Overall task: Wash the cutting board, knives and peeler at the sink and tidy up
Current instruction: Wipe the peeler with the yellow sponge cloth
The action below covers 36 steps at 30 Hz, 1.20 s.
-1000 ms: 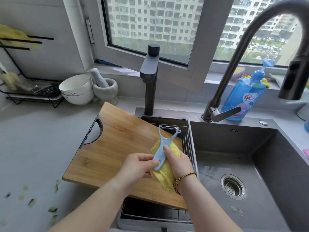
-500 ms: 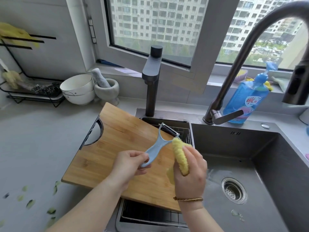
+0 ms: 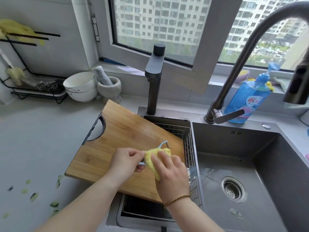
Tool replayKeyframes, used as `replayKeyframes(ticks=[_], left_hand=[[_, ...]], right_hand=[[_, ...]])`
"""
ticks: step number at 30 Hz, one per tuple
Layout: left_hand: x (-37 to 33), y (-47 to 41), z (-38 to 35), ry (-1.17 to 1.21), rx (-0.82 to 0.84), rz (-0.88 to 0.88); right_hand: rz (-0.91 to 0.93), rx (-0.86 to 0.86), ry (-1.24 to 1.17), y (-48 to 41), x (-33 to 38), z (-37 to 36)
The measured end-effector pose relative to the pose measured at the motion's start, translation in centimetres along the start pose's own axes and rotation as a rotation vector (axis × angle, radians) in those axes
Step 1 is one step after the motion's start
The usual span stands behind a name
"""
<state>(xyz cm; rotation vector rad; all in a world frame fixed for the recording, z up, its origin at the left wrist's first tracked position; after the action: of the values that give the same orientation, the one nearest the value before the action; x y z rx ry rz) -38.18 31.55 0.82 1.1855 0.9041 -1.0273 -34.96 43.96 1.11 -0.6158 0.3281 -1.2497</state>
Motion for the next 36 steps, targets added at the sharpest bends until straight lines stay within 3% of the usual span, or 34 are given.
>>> replayKeyframes(ticks=[5, 9, 15, 20, 25, 31, 36], left_hand=[[-1.1, 0.6, -0.2, -0.045, 0.002, -0.079], [-1.5, 0.4, 0.5, -0.04, -0.007, -0.097], [-1.6, 1.0, -0.3, -0.12, 0.029, -0.101], [-2.9, 1.0, 0.9, -0.362, -0.009, -0.2], [-4.8, 2.0, 0.5, -0.431, 0.04, -0.272], [-4.3, 2.9, 2.3, -0.377, 0.026, -0.265], [-4.0, 3.5, 4.5, -0.162, -0.007, -0.311]], right_hand=[[-0.09, 0.001, 0.005, -1.4, -1.9, 0.6], [0.078, -0.036, -0.034, -1.2, 0.4, 1.5], [-0.166, 0.07, 0.011, -1.8, -3.3, 0.1], [-0.147, -0.193, -0.145, -2.4, -2.6, 3.9], [-0.029, 0.214, 0.032, -3.1, -0.1, 1.1], [0.108, 0.236, -0.026, -5.1, 1.9, 1.0], [0.065, 0.272, -0.163, -7.1, 3.2, 0.9]])
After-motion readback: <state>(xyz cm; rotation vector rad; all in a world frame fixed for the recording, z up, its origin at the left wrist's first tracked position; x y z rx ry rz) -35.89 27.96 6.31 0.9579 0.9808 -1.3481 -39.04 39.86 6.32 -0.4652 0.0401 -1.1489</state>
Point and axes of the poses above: each hand's wrist, its own y-axis away from the middle knuckle, its own z-axis out of the back of the hand, x = y × z, the point moved 7 cm from there along -y, towards the middle knuckle, and after that the axes turned 3 degrees about y, right-handed, at the moved point
